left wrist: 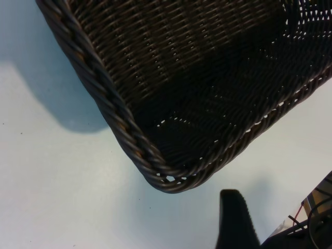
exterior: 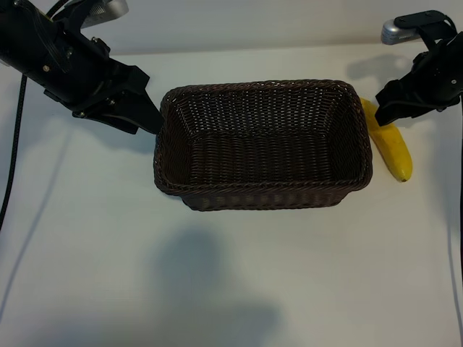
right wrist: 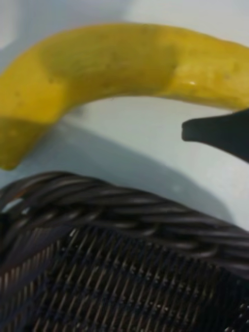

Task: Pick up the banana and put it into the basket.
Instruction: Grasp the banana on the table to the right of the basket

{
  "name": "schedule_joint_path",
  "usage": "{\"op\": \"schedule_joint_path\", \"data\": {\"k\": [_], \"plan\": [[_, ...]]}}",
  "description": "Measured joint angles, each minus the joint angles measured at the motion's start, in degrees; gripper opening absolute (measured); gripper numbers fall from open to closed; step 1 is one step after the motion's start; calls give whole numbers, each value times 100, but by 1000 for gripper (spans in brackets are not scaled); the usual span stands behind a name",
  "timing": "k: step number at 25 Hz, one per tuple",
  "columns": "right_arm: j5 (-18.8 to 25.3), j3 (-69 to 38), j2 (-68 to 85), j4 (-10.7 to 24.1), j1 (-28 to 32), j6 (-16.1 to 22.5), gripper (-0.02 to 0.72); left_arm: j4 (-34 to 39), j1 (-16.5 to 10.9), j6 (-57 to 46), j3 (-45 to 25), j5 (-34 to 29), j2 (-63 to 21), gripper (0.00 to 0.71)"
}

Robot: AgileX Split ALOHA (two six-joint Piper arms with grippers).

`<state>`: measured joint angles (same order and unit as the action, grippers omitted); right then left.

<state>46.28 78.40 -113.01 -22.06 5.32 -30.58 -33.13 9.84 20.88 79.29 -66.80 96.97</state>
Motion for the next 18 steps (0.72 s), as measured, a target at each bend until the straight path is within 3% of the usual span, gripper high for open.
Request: {"op": "schedule_joint_path", "data": {"k": [13,18], "plan": [[-15,0,-157,-57,-247,-170,581,-5,0,0,0,0,0,465],[-157,0,-157,129,-384,-183,581,-5,0,-21,0,-10,0,465]]}}
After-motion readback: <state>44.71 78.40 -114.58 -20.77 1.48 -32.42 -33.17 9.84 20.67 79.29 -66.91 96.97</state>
